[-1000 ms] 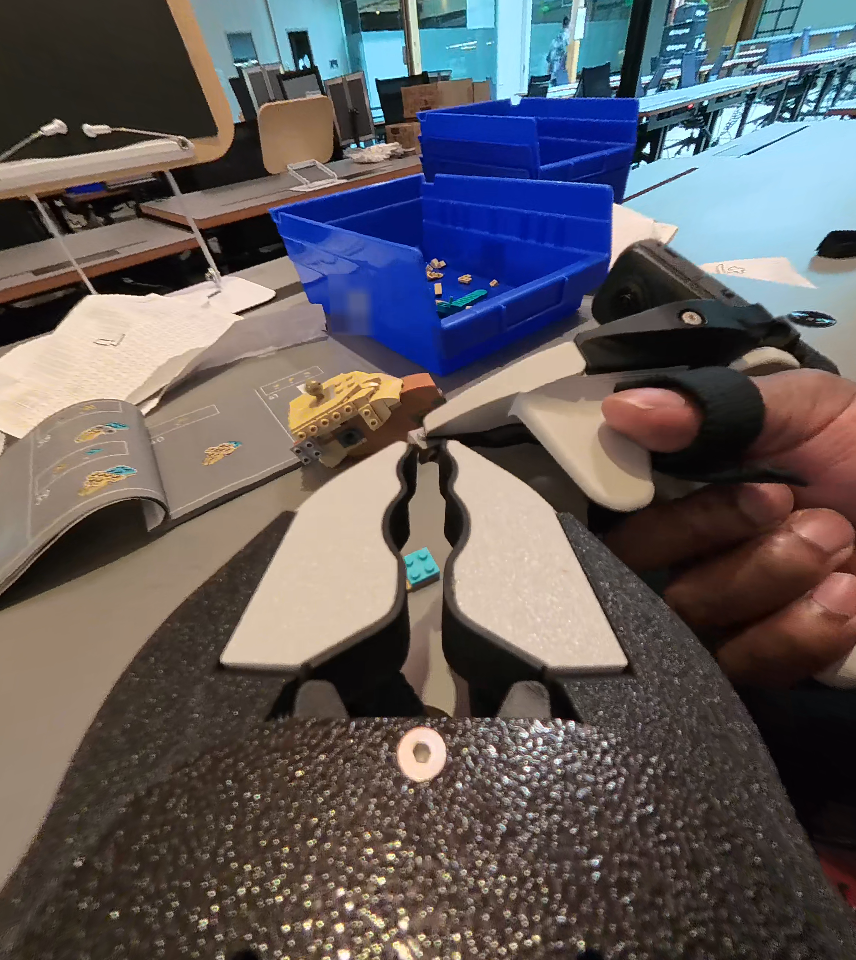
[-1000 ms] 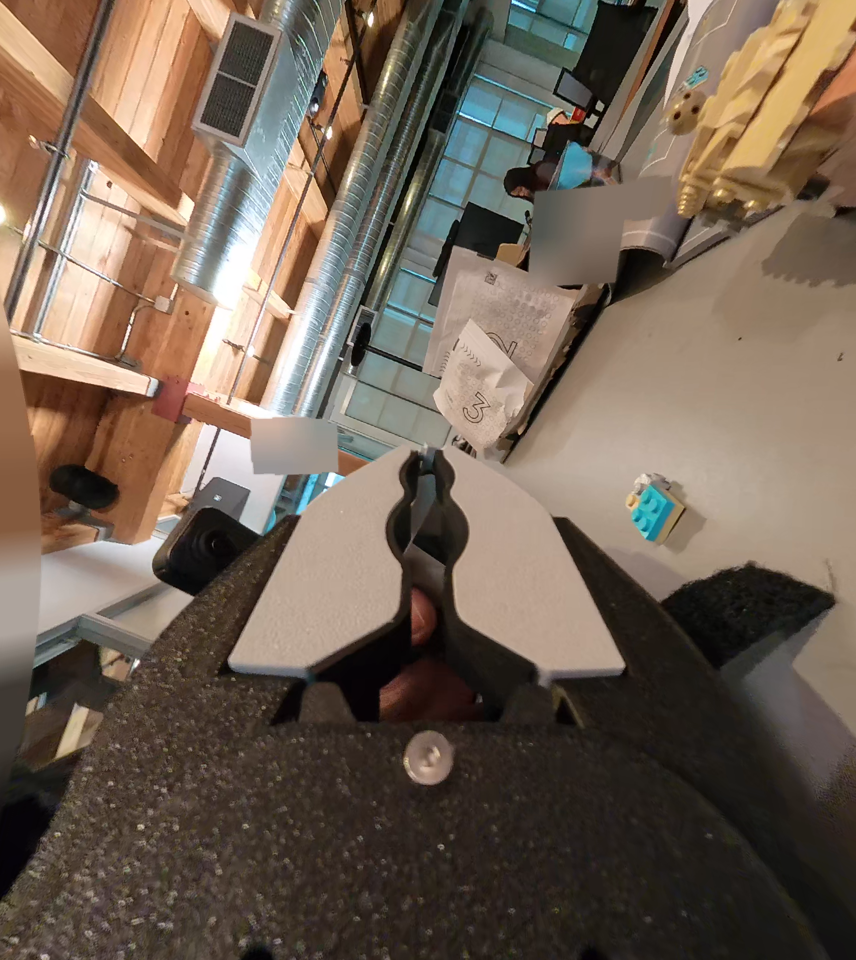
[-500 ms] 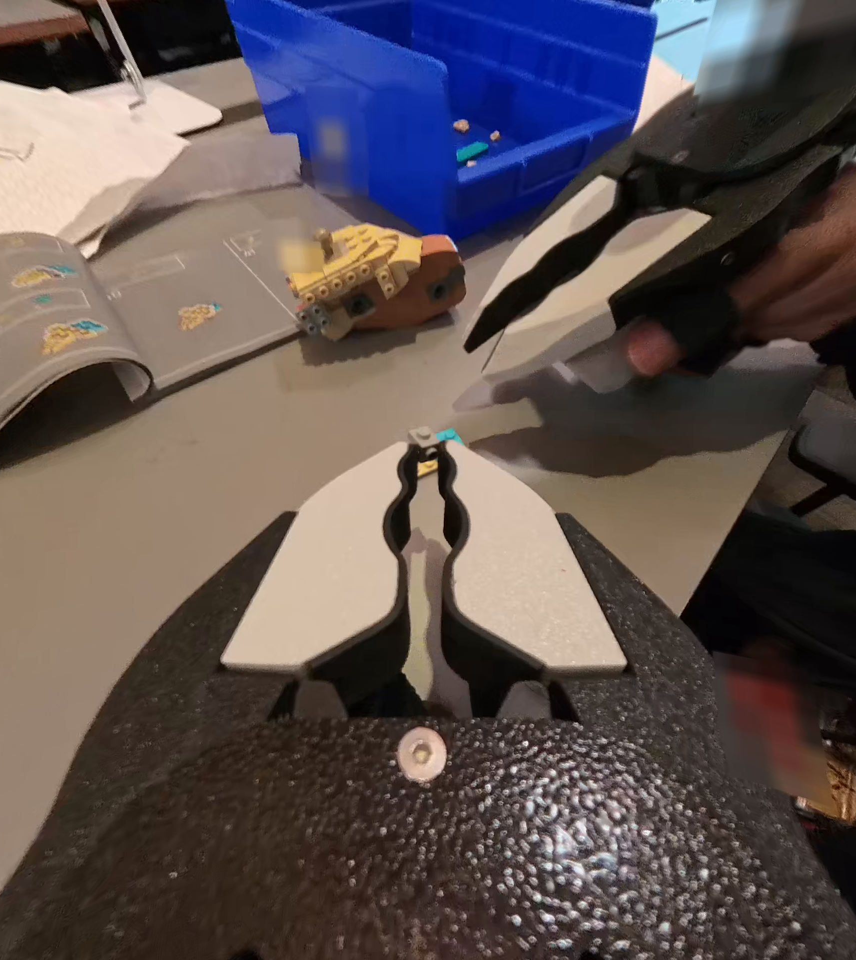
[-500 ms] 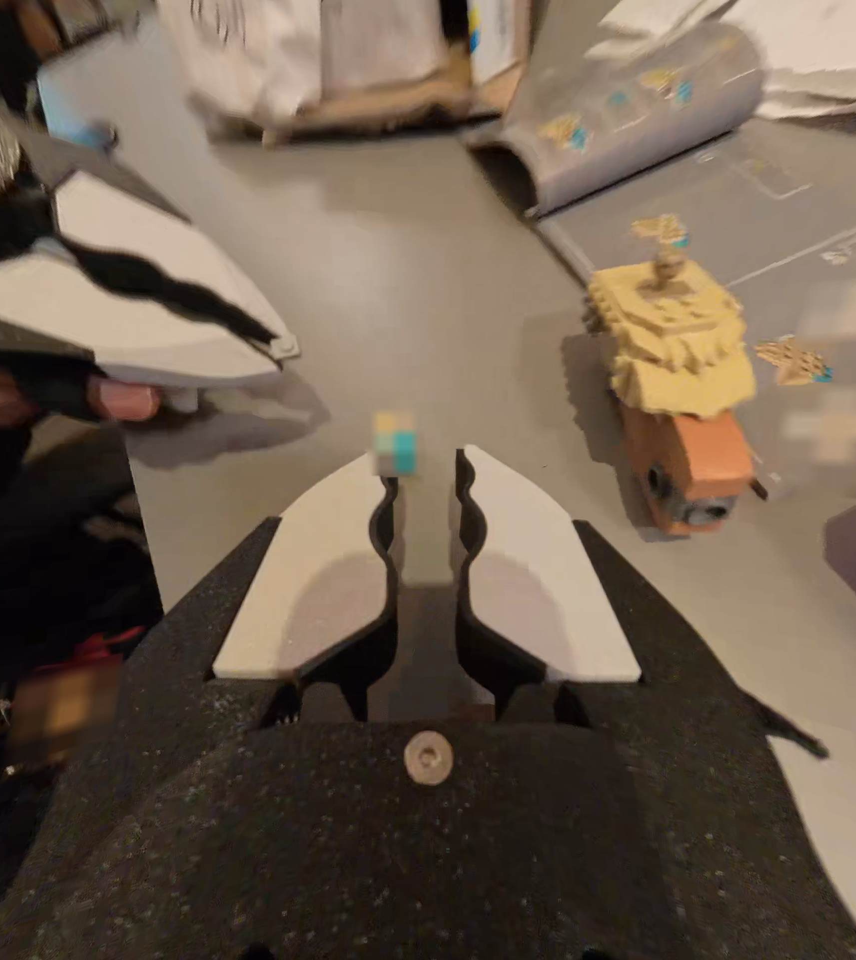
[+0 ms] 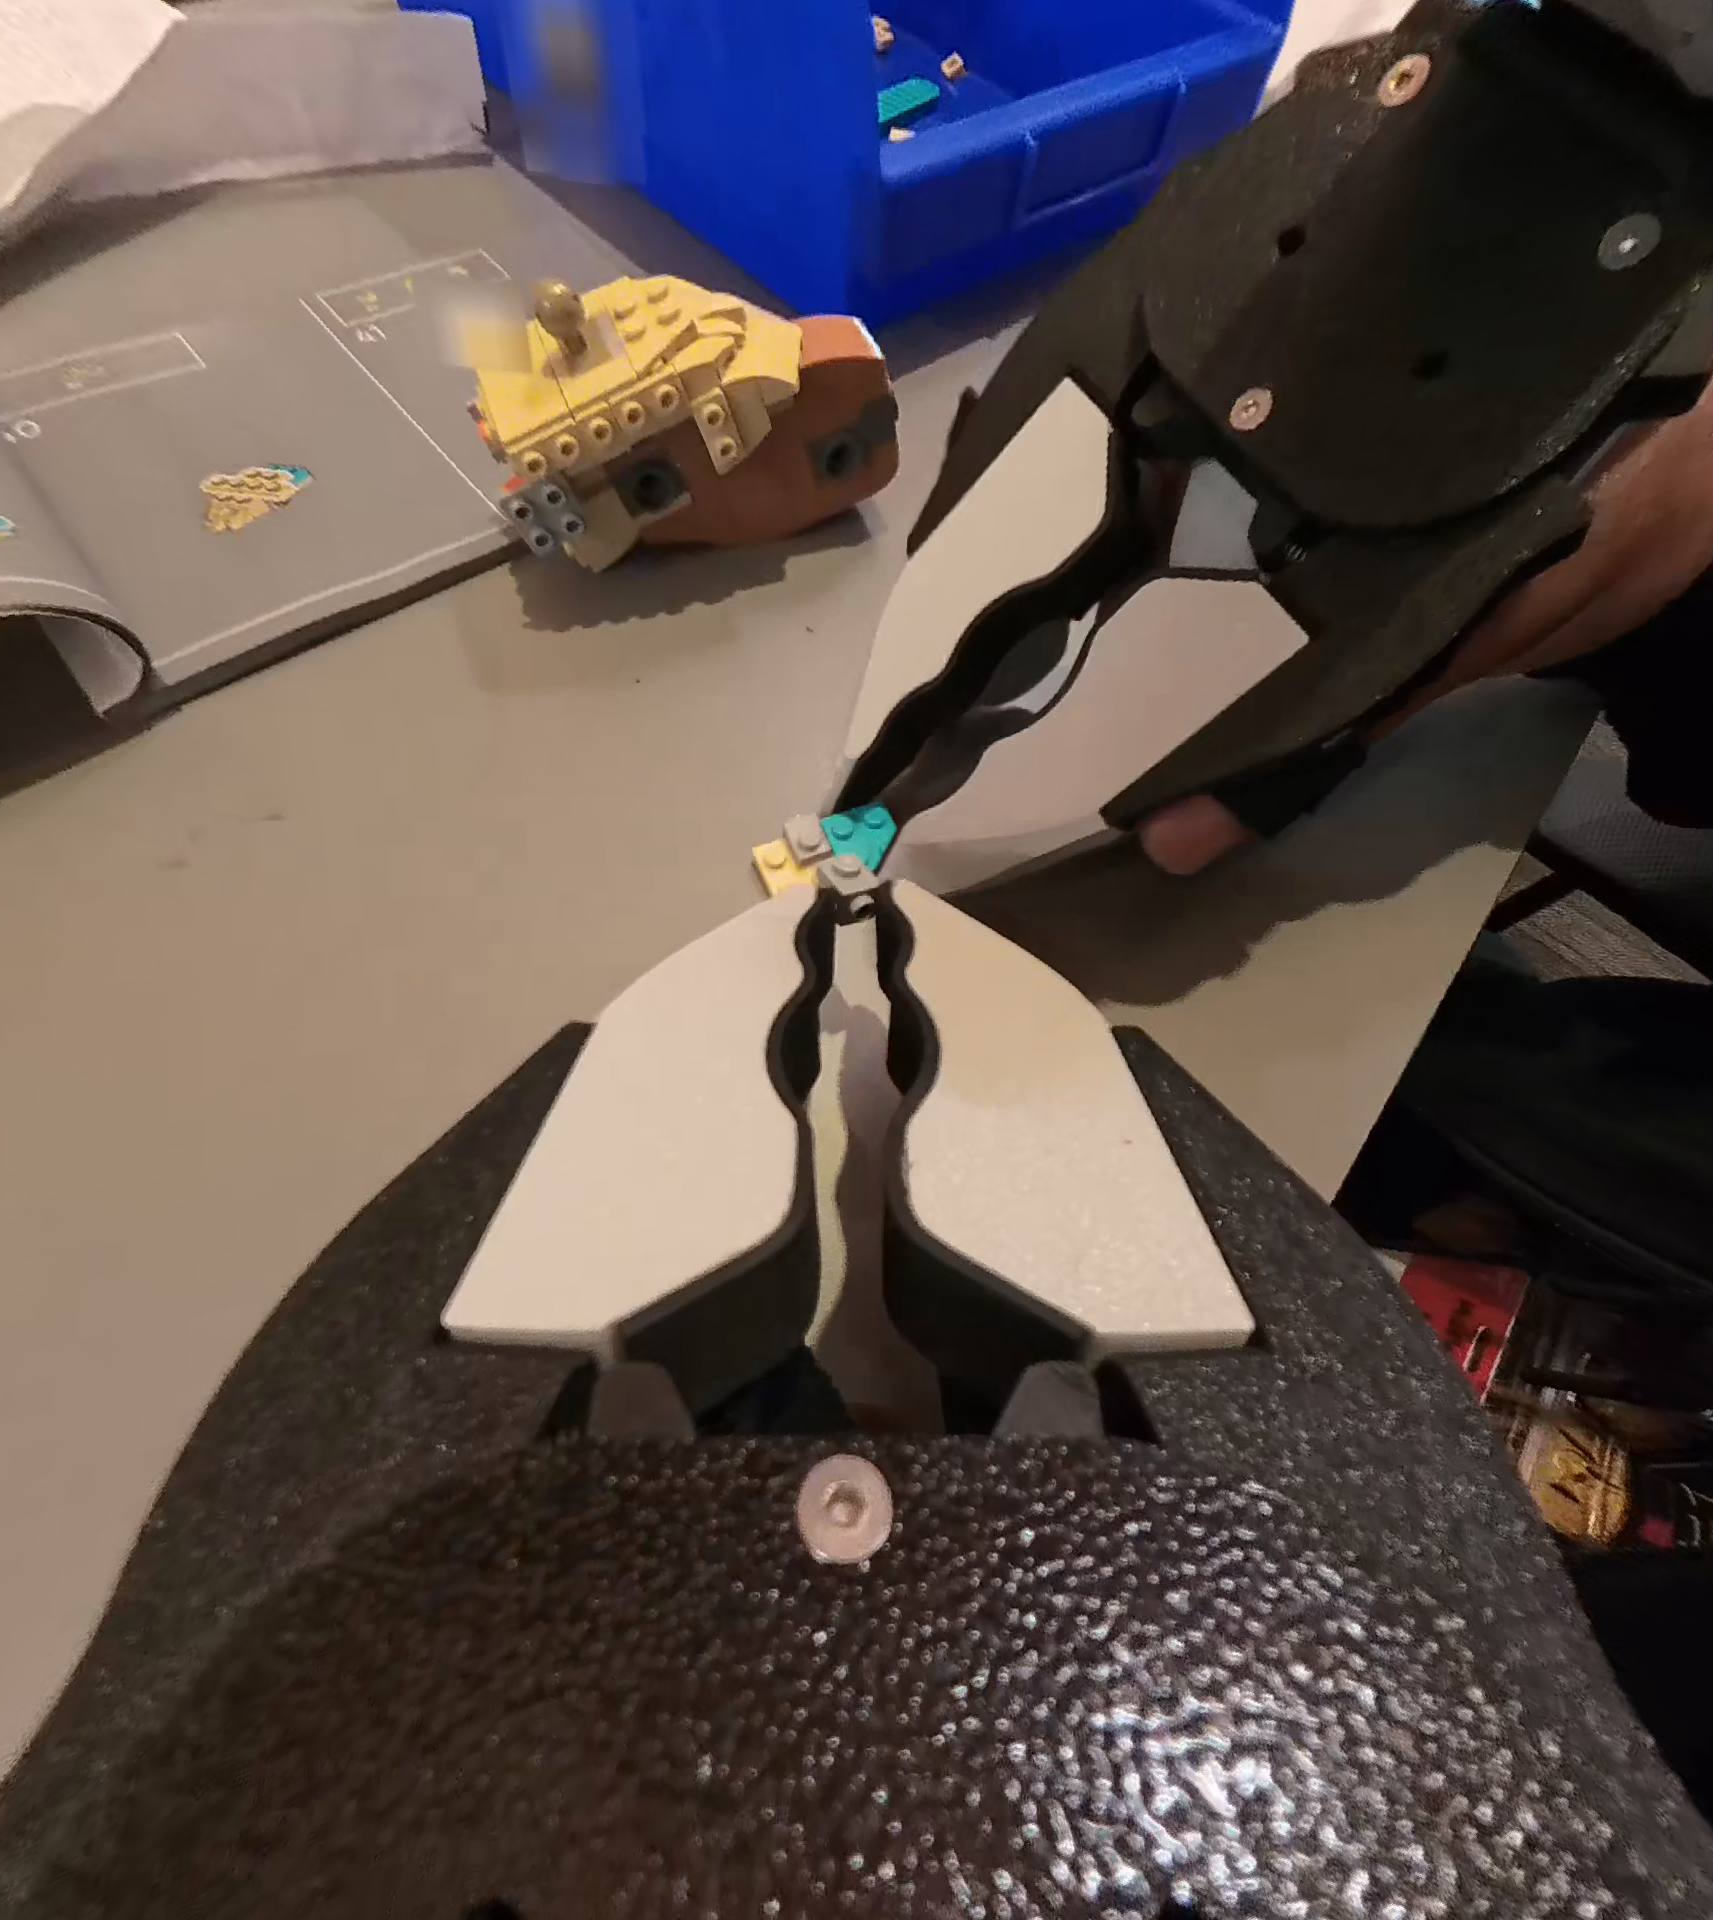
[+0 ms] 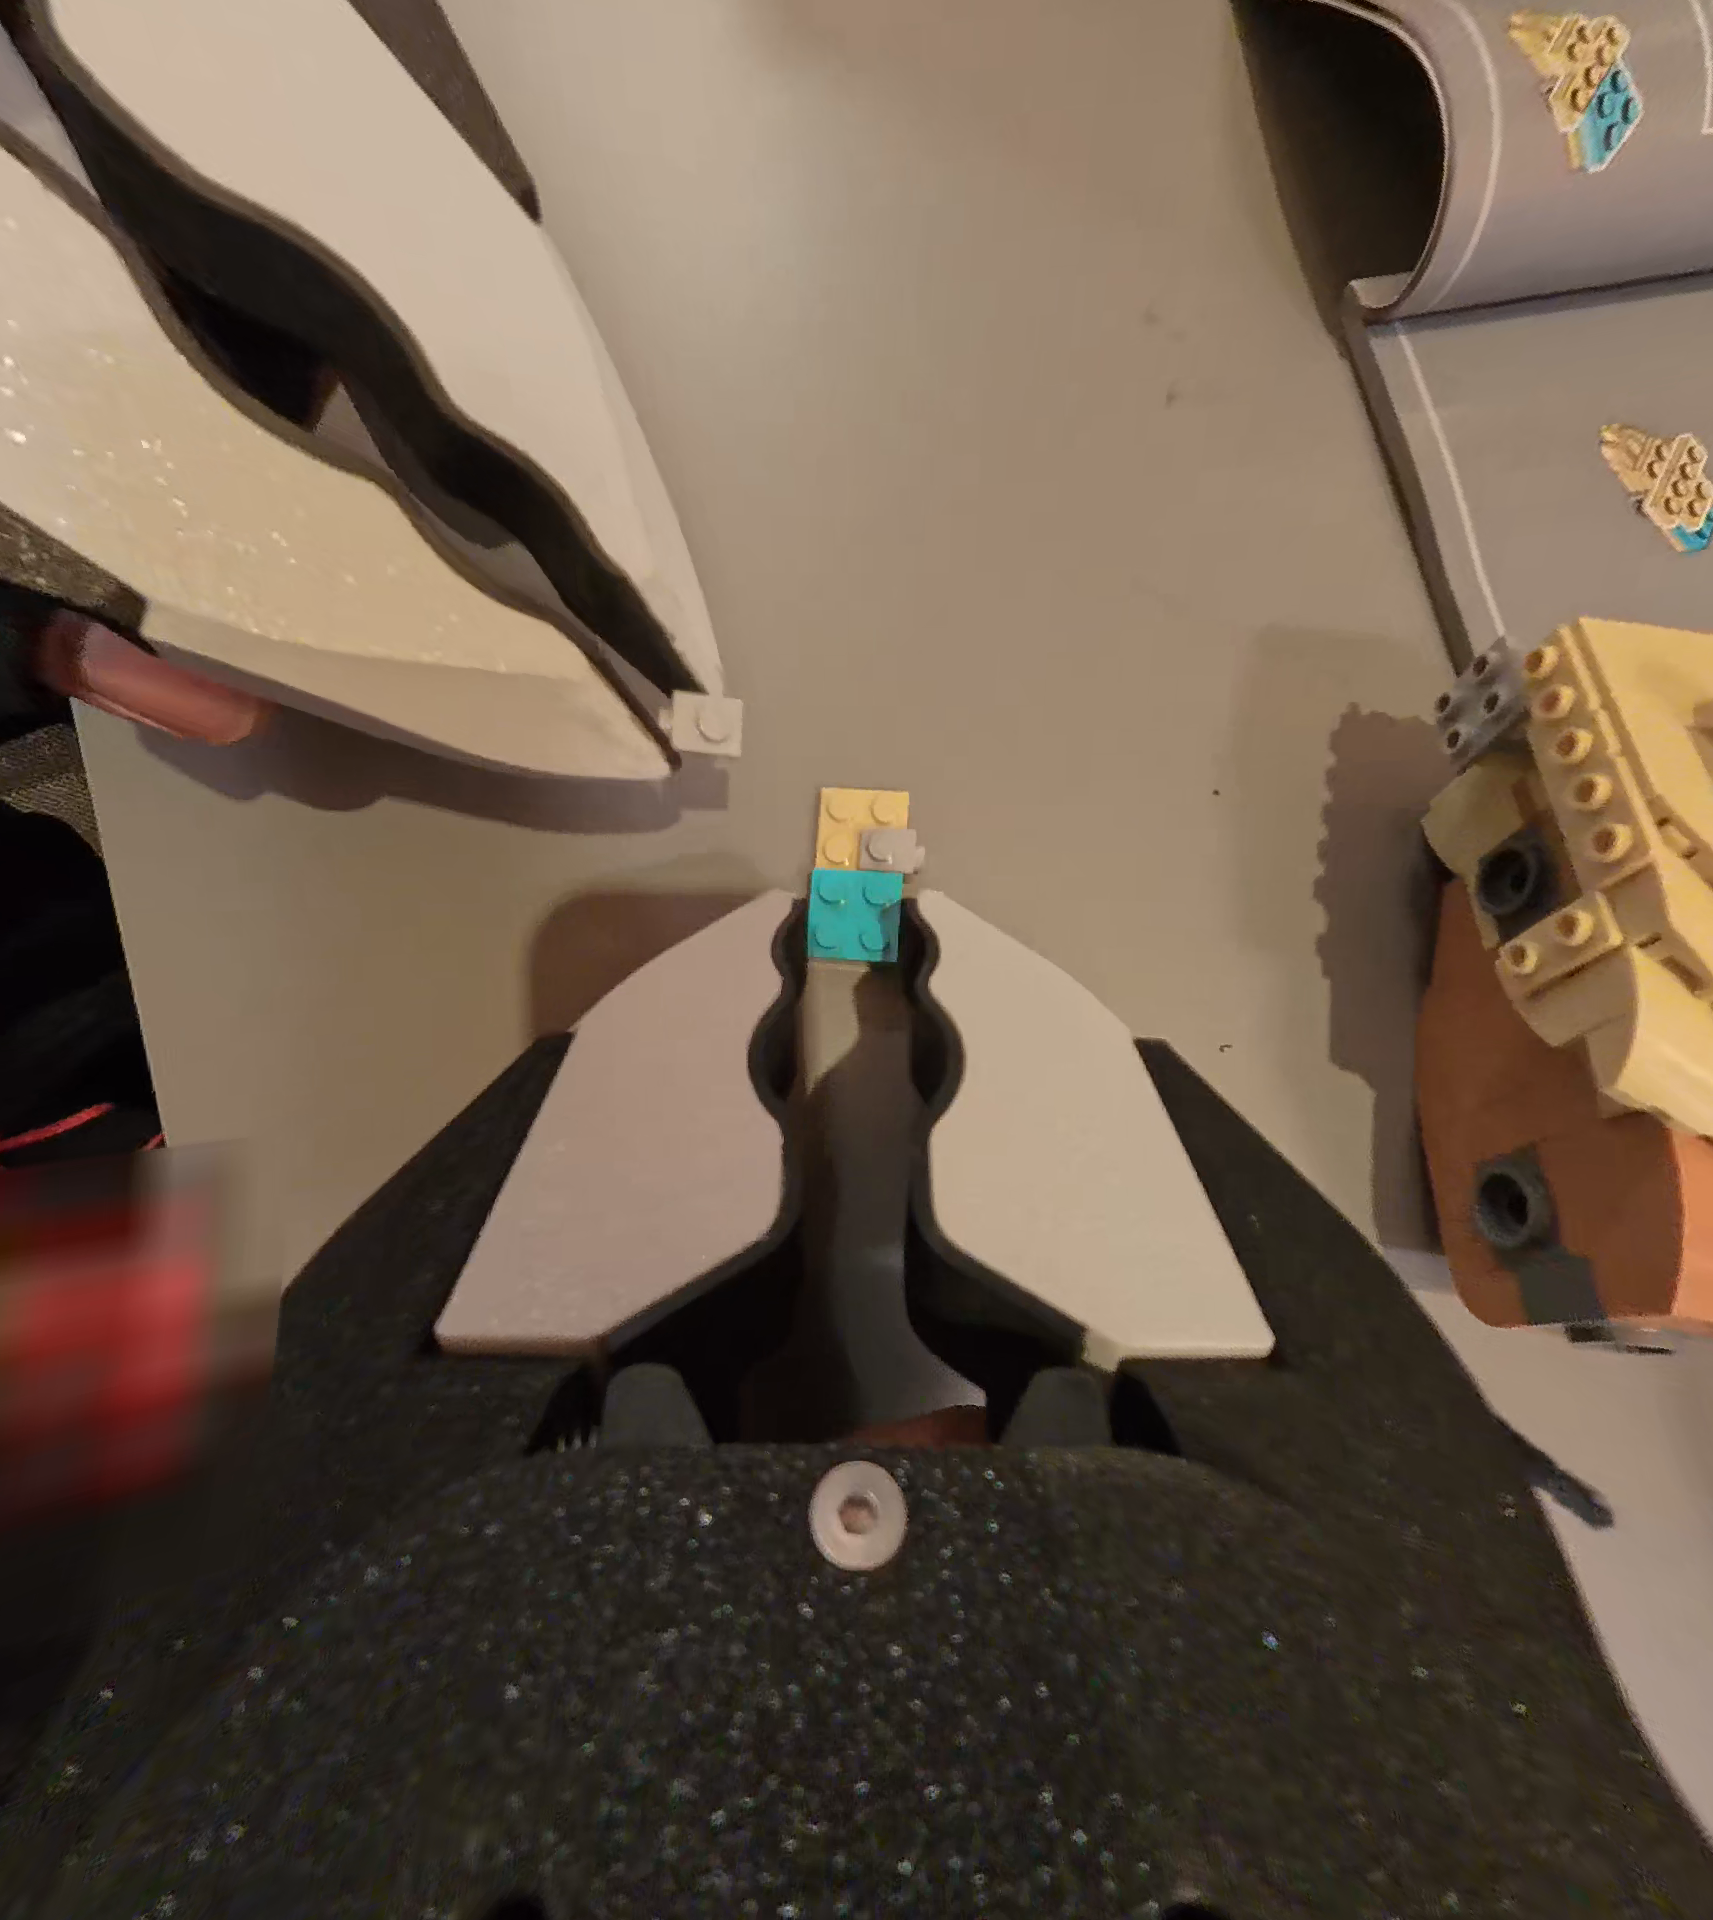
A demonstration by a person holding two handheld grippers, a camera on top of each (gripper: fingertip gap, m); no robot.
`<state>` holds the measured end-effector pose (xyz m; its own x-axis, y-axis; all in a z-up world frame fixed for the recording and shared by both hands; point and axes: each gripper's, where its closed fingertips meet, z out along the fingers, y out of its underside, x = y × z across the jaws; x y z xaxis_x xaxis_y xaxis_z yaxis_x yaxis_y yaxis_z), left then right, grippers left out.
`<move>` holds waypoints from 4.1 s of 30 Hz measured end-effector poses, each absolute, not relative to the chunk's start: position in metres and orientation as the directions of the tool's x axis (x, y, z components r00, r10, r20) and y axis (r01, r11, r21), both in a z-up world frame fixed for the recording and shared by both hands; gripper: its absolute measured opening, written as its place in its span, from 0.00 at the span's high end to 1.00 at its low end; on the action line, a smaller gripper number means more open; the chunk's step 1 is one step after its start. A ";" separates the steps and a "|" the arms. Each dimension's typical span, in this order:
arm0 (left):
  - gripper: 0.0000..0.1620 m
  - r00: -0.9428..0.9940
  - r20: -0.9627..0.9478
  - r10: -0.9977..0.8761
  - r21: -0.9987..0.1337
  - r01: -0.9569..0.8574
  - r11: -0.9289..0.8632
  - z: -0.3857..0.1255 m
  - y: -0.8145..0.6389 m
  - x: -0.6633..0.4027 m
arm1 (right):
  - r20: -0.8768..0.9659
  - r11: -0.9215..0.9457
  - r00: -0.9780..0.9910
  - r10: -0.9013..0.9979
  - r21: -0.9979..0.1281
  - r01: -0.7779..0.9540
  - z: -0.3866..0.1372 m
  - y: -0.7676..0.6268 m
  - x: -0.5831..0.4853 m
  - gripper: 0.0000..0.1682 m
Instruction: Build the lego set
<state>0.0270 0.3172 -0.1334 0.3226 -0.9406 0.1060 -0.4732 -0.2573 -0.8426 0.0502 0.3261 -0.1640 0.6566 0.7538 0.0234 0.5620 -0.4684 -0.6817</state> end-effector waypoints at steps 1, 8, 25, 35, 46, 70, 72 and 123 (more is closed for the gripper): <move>0.95 0.320 0.111 -0.941 -0.840 -0.476 -0.261 -0.134 0.317 0.027 | 0.021 -0.471 0.659 0.752 -0.682 0.560 -0.164 0.326 0.050 0.90; 0.95 0.274 0.132 -0.953 -0.861 -0.445 -0.247 -0.127 0.315 0.029 | -0.192 -0.537 0.662 0.725 -0.759 0.368 -0.145 0.324 0.045 0.90; 0.95 0.266 0.090 -0.960 -0.843 -0.493 -0.216 -0.123 0.312 0.035 | -0.330 -0.566 0.655 0.680 -0.804 0.183 -0.127 0.314 0.040 0.90; 0.95 0.328 -0.024 -0.944 -0.813 -0.556 -0.172 -0.121 0.315 0.036 | -0.348 -0.571 0.658 0.667 -0.807 0.151 -0.125 0.315 0.042 0.90; 0.95 0.374 -0.164 -0.913 -0.809 -0.580 -0.092 -0.113 0.318 0.041 | -0.473 -0.623 0.610 0.635 -0.781 0.043 -0.120 0.315 0.045 0.90; 0.95 0.358 -0.183 -0.916 -0.757 -0.645 -0.101 -0.110 0.316 0.039 | -0.531 -0.644 0.598 0.601 -0.765 -0.031 -0.115 0.313 0.043 0.90; 0.95 0.355 -0.207 -0.912 -0.756 -0.650 -0.082 -0.108 0.316 0.039 | -0.556 -0.654 0.582 0.593 -0.755 -0.054 -0.114 0.312 0.043 0.90; 0.95 0.253 -0.049 -0.966 -0.776 -0.619 -0.122 -0.101 0.301 0.036 | -0.483 -0.576 0.562 0.671 -0.817 -0.013 -0.105 0.303 0.041 0.90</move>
